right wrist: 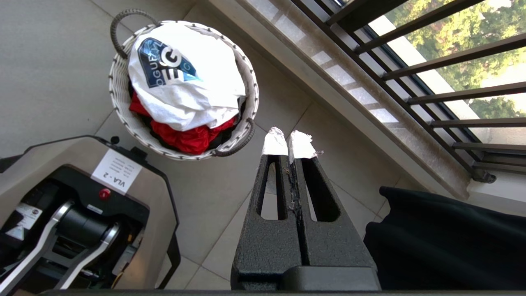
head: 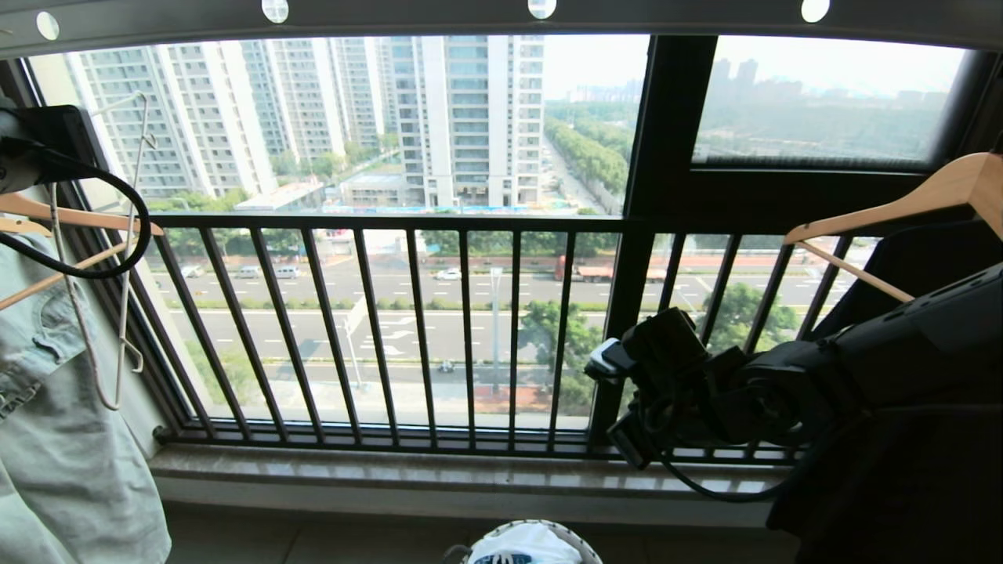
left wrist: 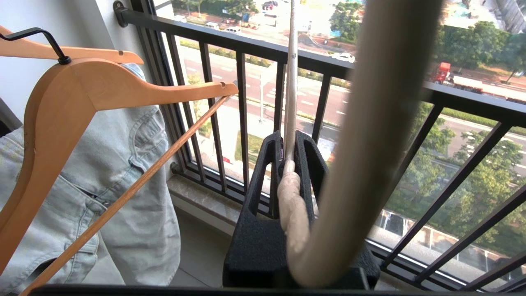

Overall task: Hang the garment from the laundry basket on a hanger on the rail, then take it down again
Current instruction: Hang the clothes rack on the clothesline

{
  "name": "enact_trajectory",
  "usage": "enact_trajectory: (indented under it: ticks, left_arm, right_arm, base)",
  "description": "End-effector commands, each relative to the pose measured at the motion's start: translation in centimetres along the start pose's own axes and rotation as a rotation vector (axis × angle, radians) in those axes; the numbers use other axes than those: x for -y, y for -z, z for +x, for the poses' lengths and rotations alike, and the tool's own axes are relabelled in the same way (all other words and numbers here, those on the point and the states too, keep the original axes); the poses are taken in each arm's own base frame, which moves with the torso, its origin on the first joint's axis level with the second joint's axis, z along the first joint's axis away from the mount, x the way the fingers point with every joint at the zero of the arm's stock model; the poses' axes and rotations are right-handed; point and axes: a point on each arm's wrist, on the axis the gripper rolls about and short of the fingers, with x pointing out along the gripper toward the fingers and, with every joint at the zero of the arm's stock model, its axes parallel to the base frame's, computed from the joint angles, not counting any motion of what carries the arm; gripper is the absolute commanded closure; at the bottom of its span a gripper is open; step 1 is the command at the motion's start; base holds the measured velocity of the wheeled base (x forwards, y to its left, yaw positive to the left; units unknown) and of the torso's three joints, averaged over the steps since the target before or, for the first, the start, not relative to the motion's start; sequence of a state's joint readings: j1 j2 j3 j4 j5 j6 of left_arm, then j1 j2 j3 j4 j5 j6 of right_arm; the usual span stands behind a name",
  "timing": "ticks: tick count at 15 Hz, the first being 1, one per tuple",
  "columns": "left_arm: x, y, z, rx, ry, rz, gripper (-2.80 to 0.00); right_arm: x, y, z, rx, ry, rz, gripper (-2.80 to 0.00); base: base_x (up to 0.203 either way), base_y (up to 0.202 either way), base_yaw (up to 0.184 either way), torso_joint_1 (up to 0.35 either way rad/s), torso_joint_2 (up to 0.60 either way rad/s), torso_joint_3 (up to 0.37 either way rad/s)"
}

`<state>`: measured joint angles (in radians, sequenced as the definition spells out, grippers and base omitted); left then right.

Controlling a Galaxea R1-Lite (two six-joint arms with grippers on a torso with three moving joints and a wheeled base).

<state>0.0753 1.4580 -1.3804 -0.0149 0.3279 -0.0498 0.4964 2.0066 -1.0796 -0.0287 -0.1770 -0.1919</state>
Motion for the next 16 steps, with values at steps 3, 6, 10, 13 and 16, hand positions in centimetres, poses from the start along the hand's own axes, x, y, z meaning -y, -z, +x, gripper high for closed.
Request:
enact_trajectory:
  ticks: [3,6,10,13,16]
  left_arm:
    - [0.2,-0.2,1.3,0.0,-0.009,-0.003,0.0]
    - [0.6,-0.3,2.5,0.001,-0.009,-0.003,0.0]
    - [0.9,-0.2,3.4,-0.007,-0.007,0.001,0.0]
    - [1.0,-0.7,3.3,0.01,0.009,-0.005,0.0]
    - [1.0,-1.0,2.7,0.017,0.076,-0.009,0.0]
  right_arm:
    - [0.0,0.0,0.0,-0.001,0.0,-0.002,0.0]
    - [0.0,0.0,0.0,-0.001,0.0,-0.003,0.0]
    - [0.0,0.0,0.0,0.001,0.001,-0.003,0.0]
    - [0.0,0.0,0.0,0.0,0.001,-0.005,0.0]
    - [0.0,0.0,0.0,0.001,0.001,-0.005,0.0]
  base:
    - [0.0,0.0,0.0,0.0,0.0,0.0]
    - [0.0,0.0,0.0,0.0,0.0,0.0]
    - [0.0,0.0,0.0,0.0,0.0,0.0]
    - [0.0,0.0,0.0,0.0,0.0,0.0]
    - [0.0,0.0,0.0,0.0,0.0,0.0]
